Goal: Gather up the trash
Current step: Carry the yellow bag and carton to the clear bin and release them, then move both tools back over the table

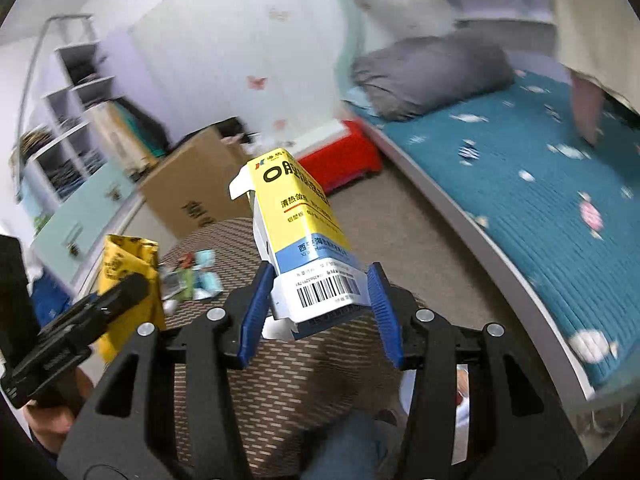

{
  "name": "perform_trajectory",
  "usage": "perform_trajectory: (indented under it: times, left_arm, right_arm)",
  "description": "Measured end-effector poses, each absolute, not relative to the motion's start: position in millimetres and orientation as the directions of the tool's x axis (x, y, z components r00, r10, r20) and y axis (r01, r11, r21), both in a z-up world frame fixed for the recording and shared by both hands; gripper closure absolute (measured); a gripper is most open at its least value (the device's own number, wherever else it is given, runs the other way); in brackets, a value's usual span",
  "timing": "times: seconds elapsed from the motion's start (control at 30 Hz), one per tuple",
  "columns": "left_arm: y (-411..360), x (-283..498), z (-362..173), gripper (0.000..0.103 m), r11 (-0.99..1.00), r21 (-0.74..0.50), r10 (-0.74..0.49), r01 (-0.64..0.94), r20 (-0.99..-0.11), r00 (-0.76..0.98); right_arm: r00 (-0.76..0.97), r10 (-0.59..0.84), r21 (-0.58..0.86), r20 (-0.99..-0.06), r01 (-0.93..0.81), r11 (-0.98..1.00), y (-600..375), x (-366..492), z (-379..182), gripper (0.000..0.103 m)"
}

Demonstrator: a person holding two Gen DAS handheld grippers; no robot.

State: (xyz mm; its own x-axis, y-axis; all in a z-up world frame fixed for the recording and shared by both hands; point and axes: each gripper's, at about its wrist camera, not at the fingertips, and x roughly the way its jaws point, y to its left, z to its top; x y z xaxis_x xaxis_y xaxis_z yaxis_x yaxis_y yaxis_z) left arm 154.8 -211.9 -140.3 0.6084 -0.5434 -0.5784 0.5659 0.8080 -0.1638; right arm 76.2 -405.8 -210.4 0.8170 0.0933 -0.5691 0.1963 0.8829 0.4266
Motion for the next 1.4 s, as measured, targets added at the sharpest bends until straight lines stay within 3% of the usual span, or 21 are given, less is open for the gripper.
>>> perform_trajectory:
  times: [0.2,0.67,0.77,0.8,0.83,0.93,1.0,1.4]
  left_arm:
    - [-286,151,-176,0.057,0.746,-0.167,-0.580,0.644,-0.639,0.506]
    - [-393,164,-294,0.056,0.704,-0.124,-0.462,0.699,-0.827,0.320]
    - [-409,167,-312,0.044,0.677,-0.094,-0.423,0.730,-0.861,0.281]
    - [-414,169,-317,0.031,0.677,-0.062,-0.396,0.733,-0.871,0.291]
    - [-417,168,-318,0.020,0.683,-0.034,-0.375,0.729,-0.874,0.311]
    - [-415,168,-318,0.017,0.691,-0.001,-0.354,0.723,-0.872,0.337]
    - [-412,169,-316,0.017,0.694,0.006,-0.349,0.720,-0.872,0.344]
    - [-387,160,-281,0.015,0.721,0.012,-0.388,0.692,-0.821,0.418]
  right_arm:
    - [0.747,0.028,0.449,-0.665,0.370,0.813,-465,65,-276,0.055]
    - [0.596,0.105,0.496,-0.796,0.544,0.677,-509,74,-399,0.054]
    - [0.577,0.144,0.515,-0.804,0.555,0.653,-514,78,-422,0.053]
    - [0.569,0.163,0.525,-0.806,0.559,0.642,-517,79,-433,0.052]
    - [0.557,0.180,0.530,-0.811,0.569,0.629,-520,78,-442,0.044]
    - [0.527,0.181,0.521,-0.830,0.620,0.587,-528,73,-464,0.029]
    - [0.513,0.169,0.511,-0.841,0.653,0.560,-533,66,-471,0.008]
    - [0.557,0.059,0.470,-0.829,0.635,0.613,-525,57,-419,0.006]
